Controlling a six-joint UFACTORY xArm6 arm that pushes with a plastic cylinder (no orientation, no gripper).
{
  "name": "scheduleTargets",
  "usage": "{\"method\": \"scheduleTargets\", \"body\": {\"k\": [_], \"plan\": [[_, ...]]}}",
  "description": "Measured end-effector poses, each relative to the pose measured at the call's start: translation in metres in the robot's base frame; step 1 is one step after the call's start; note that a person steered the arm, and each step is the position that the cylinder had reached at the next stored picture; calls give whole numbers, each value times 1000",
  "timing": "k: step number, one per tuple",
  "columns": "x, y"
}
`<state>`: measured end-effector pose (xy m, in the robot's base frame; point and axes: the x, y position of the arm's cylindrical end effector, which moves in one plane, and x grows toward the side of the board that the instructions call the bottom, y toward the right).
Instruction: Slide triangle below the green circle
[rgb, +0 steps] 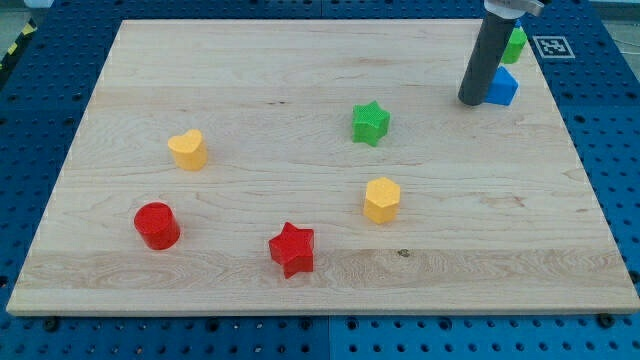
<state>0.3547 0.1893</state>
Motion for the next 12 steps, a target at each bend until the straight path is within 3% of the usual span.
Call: {"method": "scheduleTargets", "body": {"k": [1,3,5,8,12], "plan": [[-12,6],[15,22],[2,63],[10,40],[-18,48]]}}
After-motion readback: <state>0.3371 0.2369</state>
